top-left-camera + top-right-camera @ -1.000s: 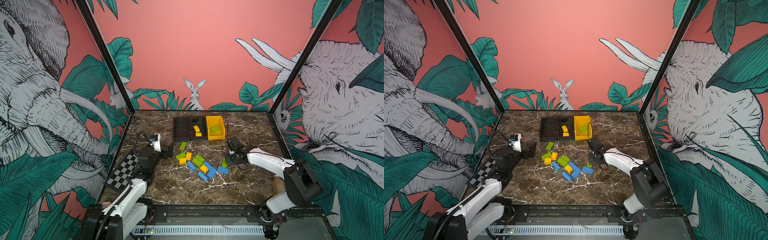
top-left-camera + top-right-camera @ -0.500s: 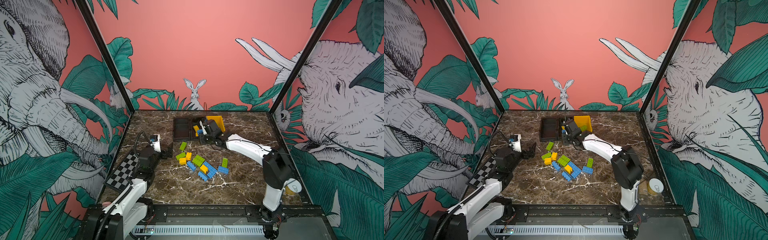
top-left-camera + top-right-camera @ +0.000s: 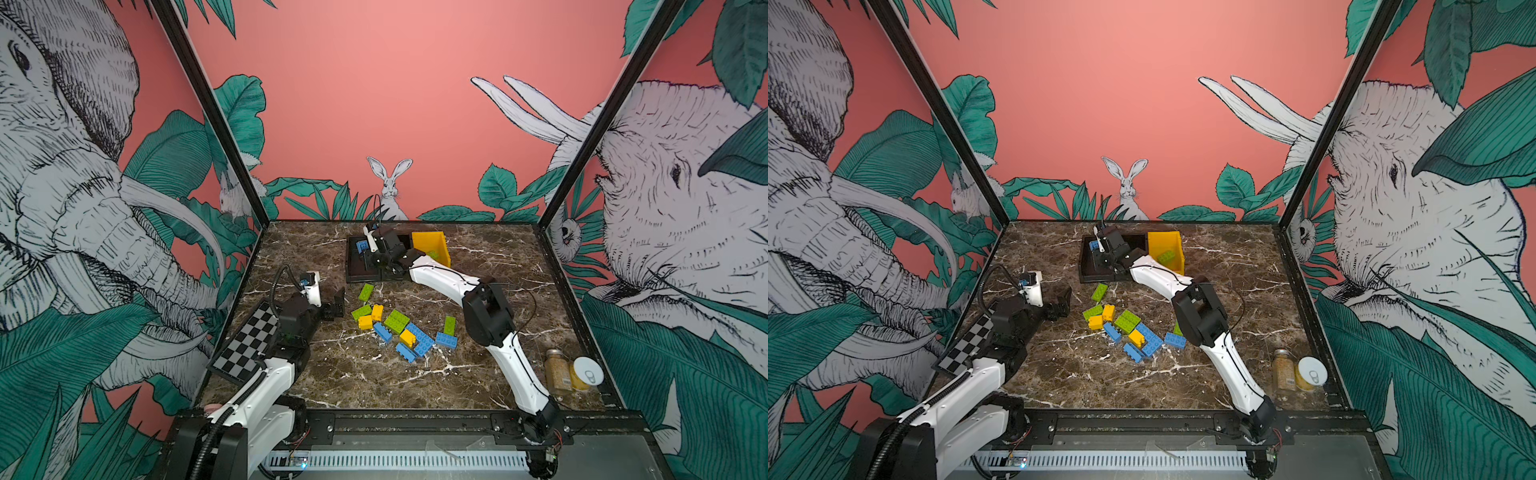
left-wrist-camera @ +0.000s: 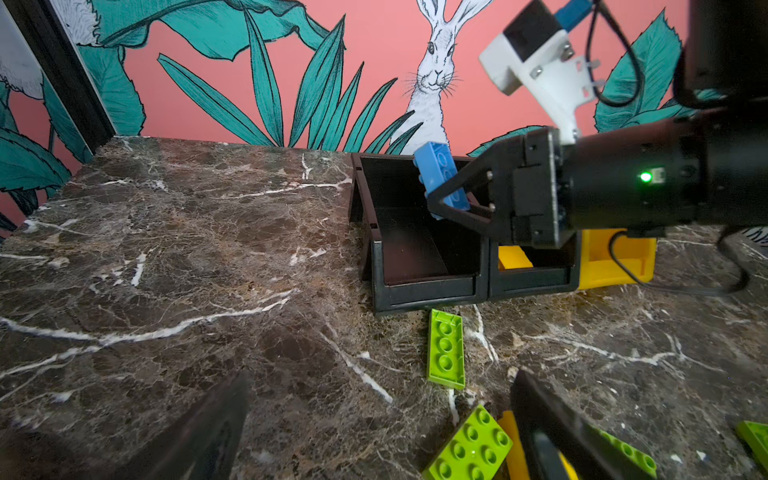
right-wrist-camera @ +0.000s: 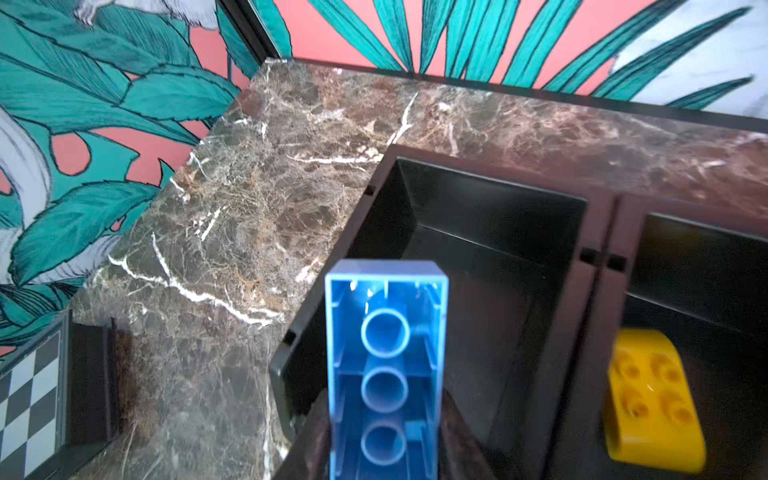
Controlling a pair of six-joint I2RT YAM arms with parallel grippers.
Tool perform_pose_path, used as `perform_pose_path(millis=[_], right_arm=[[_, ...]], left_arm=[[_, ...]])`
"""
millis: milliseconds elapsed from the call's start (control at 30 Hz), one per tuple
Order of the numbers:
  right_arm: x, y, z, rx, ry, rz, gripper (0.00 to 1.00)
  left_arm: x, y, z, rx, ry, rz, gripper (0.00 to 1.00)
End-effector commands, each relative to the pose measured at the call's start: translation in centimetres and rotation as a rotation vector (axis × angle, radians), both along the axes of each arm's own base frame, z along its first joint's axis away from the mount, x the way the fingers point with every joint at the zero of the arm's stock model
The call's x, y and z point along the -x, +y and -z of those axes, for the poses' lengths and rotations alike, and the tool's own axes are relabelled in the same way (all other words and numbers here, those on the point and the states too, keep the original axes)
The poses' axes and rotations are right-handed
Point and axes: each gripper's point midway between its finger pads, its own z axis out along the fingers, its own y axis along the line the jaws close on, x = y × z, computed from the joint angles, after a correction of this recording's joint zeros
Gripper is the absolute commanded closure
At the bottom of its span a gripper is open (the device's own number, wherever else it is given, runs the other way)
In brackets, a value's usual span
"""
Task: Sort the legos into containers by color
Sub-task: 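Carry the blue brick to the black bin farthest from the yellow bin and release, then return the right gripper to the pile and grasp a lime-green brick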
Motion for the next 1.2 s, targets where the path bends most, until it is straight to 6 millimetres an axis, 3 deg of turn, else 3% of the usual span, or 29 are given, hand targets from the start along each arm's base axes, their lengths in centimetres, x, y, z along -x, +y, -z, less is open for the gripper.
perform_pose_path(millis=[0,233,367,533,667,767,900,1000,1033,1167], right_arm=[[-0.8,1.6,-0.2,-0.035,-0.015,-0.005,0.75],[-1.2,1.9,0.8,-0.023,-0.003,0.001,0.63],[-1.1,1.9,0.5,-0.02,-0.004,-0.003,0.45],[-0.3,0.8,-1.4,0.016,0.014,0.005,0.39],[2.0,-1.6,-3.6,0.034,0.001,-0.002,0.38],[4.7,-5.3,-4.1,0.103,0.007,0.022,0.37],[9.1,-12.8,-3.6,0.228,0.065,0.106,0.36],[12.4,-17.9,-3.4,0.204,0.144,0.196,0.34],[13.6,-19.6,-2.3,0.205,0.19,0.214,0.35],[17.0,-26.1,-1.0,0.258,0.27,0.331,0.35]], left_arm=[[0.0,0.0,-0.8,0.009,-0.03,-0.002,0.01],[0.1,0.1,-1.2,0.009,-0.041,-0.006,0.01],[0.1,0.1,-1.0,0.006,-0.037,-0.004,0.01],[0.1,0.0,-1.2,0.008,-0.041,0.0,0.01],[0.2,0.1,-1.4,0.005,-0.046,-0.001,0.01],[0.2,0.0,-1.4,0.006,-0.044,0.001,0.01],[0.2,-0.2,-1.4,0.008,-0.04,0.015,0.01],[0.2,-0.7,-1.7,0.009,-0.038,0.043,0.01],[0.2,-0.8,-1.7,0.007,-0.039,0.05,0.01],[0.1,-0.6,-1.2,0.003,-0.03,0.037,0.01]])
